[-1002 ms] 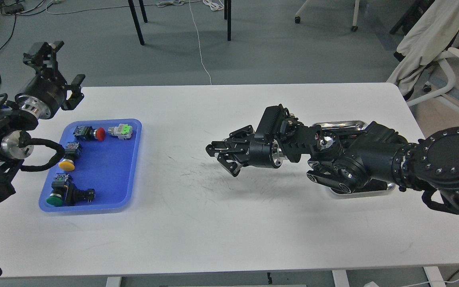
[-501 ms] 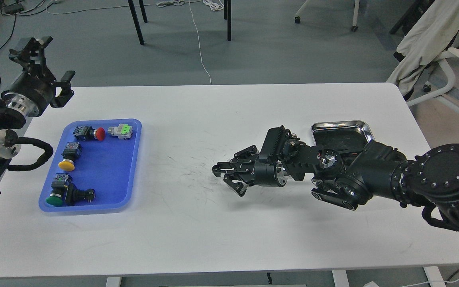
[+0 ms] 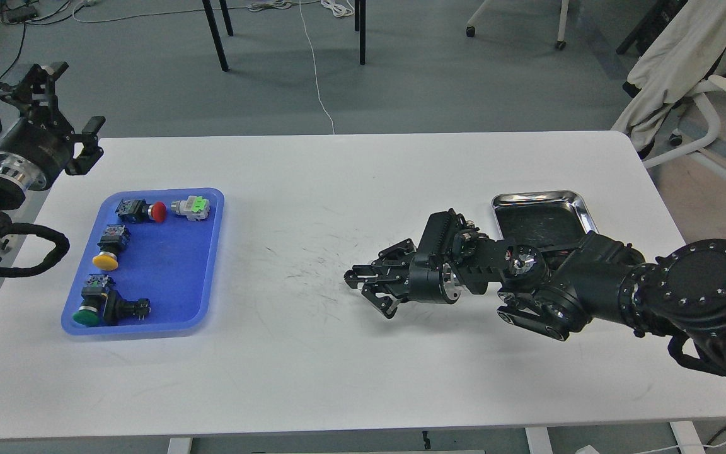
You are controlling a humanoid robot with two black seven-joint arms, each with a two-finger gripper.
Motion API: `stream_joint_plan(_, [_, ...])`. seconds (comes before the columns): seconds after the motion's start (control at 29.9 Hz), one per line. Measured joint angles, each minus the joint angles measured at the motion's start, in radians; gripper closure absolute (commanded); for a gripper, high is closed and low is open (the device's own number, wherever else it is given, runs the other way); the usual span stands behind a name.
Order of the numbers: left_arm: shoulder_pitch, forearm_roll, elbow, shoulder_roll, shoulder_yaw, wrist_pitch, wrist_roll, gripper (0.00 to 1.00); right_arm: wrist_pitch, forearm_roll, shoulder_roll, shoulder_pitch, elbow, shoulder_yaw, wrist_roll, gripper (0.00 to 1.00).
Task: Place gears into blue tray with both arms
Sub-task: 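Carry the black part with the right gripper toward the table center, then release the black part on the table and raise the right arm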
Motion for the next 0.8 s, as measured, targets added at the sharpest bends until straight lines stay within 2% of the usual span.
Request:
stream_joint_plan(0.07, [0.001,0.000,-0.001,0.000,0.000,0.000,0.000,0.01,0.001,0.000,0.000,0.000,-0.001,0.002,0.000,0.74])
stream_joint_plan(0.1, [0.001,0.000,-0.001,0.002,0.000,0.000,0.000,0.01,0.001,0.000,0.000,-0.001,-0.002,0.002,0.000,0.69])
stream_joint_plan(0.13, [0.001,0.000,-0.001,0.004,0.000,0.000,0.000,0.01,0.001,0.001,0.000,-0.001,-0.003,0.002,0.000,0.55])
stream_joint_plan(0.17, [0.002,0.000,-0.001,0.006,0.000,0.000,0.000,0.01,0.001,0.002,0.000,-0.001,-0.004,0.002,0.000,0.46])
stream_joint_plan(0.27, [0.003,0.000,-0.001,0.008,-0.001,-0.001,0.000,0.01,0.001,0.008,0.000,-0.001,-0.006,0.006,0.000,0.43])
stream_joint_plan(0.37, [0.004,0.000,-0.002,0.008,-0.001,-0.001,0.000,0.01,0.001,0.014,0.000,-0.001,-0.007,0.009,0.000,0.30])
stream_joint_plan(0.47, [0.005,0.000,-0.002,0.013,-0.001,-0.003,0.000,0.01,0.001,0.019,0.000,-0.001,-0.007,0.025,0.000,0.27])
stream_joint_plan(0.67, [0.005,0.000,-0.002,0.020,0.000,-0.005,0.000,0.01,0.003,0.036,0.000,-0.001,-0.010,0.076,0.000,0.13])
stream_joint_plan(0.8, [0.007,0.000,-0.002,0.022,0.003,-0.008,0.000,0.01,0.006,0.118,0.000,0.013,-0.044,0.134,0.000,0.13])
